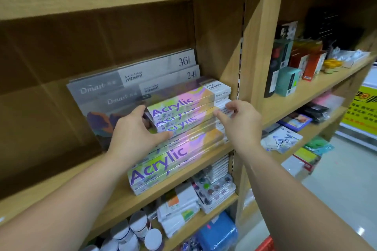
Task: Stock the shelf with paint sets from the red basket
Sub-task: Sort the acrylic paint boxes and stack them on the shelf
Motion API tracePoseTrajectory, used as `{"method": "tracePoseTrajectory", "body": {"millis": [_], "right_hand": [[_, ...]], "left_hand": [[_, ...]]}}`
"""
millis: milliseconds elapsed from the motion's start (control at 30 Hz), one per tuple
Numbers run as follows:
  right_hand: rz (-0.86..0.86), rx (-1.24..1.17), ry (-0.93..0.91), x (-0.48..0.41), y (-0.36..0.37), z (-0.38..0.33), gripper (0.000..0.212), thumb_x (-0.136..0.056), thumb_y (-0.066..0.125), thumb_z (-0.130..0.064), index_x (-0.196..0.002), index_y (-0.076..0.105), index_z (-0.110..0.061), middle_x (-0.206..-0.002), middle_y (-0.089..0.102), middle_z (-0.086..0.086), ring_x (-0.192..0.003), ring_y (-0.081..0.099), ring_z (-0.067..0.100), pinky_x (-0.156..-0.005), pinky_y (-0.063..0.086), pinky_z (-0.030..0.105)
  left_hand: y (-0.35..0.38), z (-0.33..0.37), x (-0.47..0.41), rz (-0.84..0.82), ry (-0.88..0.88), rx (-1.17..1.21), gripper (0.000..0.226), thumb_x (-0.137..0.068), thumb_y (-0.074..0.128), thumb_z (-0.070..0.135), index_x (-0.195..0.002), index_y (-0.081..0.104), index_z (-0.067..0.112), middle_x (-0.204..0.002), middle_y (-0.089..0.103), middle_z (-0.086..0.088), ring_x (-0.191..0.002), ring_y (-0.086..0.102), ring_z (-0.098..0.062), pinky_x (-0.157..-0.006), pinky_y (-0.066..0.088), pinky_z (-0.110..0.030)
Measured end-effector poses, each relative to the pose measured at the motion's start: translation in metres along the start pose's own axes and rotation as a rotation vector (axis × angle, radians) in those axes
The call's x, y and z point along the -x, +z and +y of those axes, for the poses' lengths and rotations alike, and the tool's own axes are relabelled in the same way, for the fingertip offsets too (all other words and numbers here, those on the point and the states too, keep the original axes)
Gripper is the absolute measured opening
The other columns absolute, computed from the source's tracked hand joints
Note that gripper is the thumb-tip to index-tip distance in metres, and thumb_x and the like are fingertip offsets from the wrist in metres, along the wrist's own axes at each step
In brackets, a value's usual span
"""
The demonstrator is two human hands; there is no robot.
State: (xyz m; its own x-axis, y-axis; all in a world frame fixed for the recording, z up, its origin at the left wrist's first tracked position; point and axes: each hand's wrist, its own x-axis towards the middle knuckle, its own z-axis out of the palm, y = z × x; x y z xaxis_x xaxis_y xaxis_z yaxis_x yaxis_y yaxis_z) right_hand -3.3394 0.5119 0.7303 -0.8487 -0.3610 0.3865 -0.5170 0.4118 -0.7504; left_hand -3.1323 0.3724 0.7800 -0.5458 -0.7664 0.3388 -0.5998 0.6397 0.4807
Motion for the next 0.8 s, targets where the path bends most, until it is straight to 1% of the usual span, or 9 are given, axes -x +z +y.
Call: {"method": "tracePoseTrajectory", "body": {"millis": [100, 167, 300, 400, 433, 500, 567, 700, 800], "right_hand": [[0.018, -0.002, -0.121, 0.011, 0.007, 0.003, 0.045, -0.092, 0.074, -0.045, -0.125, 0.072, -0.015, -0.122, 0.066, 0.002, -0.117, 0.059, 0.024, -0.096, 0.049, 0.038], [0.002, 0.005, -0.168, 0.019, 0.009, 0.005, 0.052, -0.092, 0.074, -0.046, -0.130, 0.070, -0.012, -0.129, 0.064, 0.007, -0.124, 0.056, 0.027, -0.102, 0.046, 0.040], [-0.042, 0.092, -0.199, 0.020, 0.006, 0.007, 0.060, -0.091, 0.072, -0.051, -0.135, 0.067, -0.011, -0.134, 0.061, 0.009, -0.127, 0.053, 0.030, -0.105, 0.045, 0.044], [-0.092, 0.100, -0.199, 0.021, 0.004, 0.005, 0.067, -0.091, 0.069, -0.055, -0.142, 0.061, -0.012, -0.139, 0.055, 0.008, -0.131, 0.048, 0.028, -0.107, 0.044, 0.044], [-0.110, 0.097, -0.187, 0.023, 0.003, 0.004, 0.072, -0.091, 0.067, -0.058, -0.145, 0.058, -0.012, -0.142, 0.052, 0.007, -0.134, 0.045, 0.027, -0.109, 0.043, 0.043], [-0.129, 0.083, -0.144, 0.026, 0.005, -0.001, 0.087, -0.086, 0.066, -0.068, -0.150, 0.050, -0.012, -0.148, 0.046, 0.006, -0.140, 0.038, 0.024, -0.113, 0.040, 0.042], [-0.133, 0.060, -0.081, 0.031, 0.010, -0.007, 0.106, -0.076, 0.066, -0.079, -0.155, 0.042, -0.012, -0.156, 0.039, 0.007, -0.147, 0.031, 0.025, -0.119, 0.035, 0.045], [-0.183, 0.090, 0.033, 0.044, 0.025, -0.026, 0.148, -0.052, 0.069, -0.093, -0.164, 0.015, -0.012, -0.171, 0.012, 0.009, -0.158, 0.008, 0.026, -0.126, 0.015, 0.050], [-0.236, 0.081, 0.100, 0.048, 0.031, -0.035, 0.159, -0.049, 0.071, -0.093, -0.165, -0.002, -0.013, -0.174, -0.007, 0.005, -0.160, -0.008, 0.023, -0.126, 0.004, 0.050]], "left_hand": [[0.000, -0.006, -0.001, -0.019, -0.008, 0.033, 0.097, -0.060, 0.089, 0.064, -0.140, 0.051, 0.023, -0.106, 0.068, 0.009, -0.097, 0.065, -0.015, -0.082, 0.057, -0.037], [-0.002, -0.012, -0.004, -0.019, 0.000, 0.078, 0.091, -0.064, 0.086, 0.065, -0.138, 0.053, 0.023, -0.110, 0.067, 0.008, -0.099, 0.065, -0.015, -0.081, 0.055, -0.036], [-0.004, -0.012, -0.009, -0.014, 0.031, 0.022, 0.068, -0.070, 0.085, 0.060, -0.121, 0.060, 0.022, -0.106, 0.066, 0.010, -0.093, 0.061, -0.012, -0.077, 0.049, -0.031], [-0.003, -0.009, -0.012, 0.000, 0.056, -0.048, 0.061, -0.073, 0.082, 0.061, -0.116, 0.058, 0.025, -0.107, 0.067, 0.007, -0.093, 0.060, -0.014, -0.076, 0.050, -0.032], [-0.002, -0.009, -0.014, -0.002, 0.062, -0.052, 0.064, -0.074, 0.081, 0.063, -0.119, 0.058, 0.024, -0.112, 0.069, 0.005, -0.097, 0.062, -0.017, -0.079, 0.053, -0.035], [-0.001, -0.008, -0.016, 0.001, 0.071, -0.073, 0.083, -0.074, 0.078, 0.068, -0.135, 0.055, 0.018, -0.125, 0.069, -0.002, -0.112, 0.063, -0.025, -0.088, 0.056, -0.042], [0.000, -0.006, -0.016, 0.011, 0.080, -0.084, 0.092, -0.076, 0.077, 0.067, -0.147, 0.048, 0.015, -0.134, 0.065, -0.006, -0.121, 0.060, -0.028, -0.091, 0.053, -0.042], [0.003, -0.004, -0.012, 0.017, 0.117, -0.039, 0.085, -0.080, 0.079, 0.058, -0.146, 0.050, 0.015, -0.136, 0.063, -0.006, -0.124, 0.057, -0.026, -0.093, 0.048, -0.037], [-0.001, -0.005, -0.015, 0.002, 0.144, -0.029, 0.067, -0.082, 0.080, 0.052, -0.134, 0.057, 0.017, -0.127, 0.066, -0.003, -0.114, 0.059, -0.021, -0.086, 0.046, -0.033]]}}
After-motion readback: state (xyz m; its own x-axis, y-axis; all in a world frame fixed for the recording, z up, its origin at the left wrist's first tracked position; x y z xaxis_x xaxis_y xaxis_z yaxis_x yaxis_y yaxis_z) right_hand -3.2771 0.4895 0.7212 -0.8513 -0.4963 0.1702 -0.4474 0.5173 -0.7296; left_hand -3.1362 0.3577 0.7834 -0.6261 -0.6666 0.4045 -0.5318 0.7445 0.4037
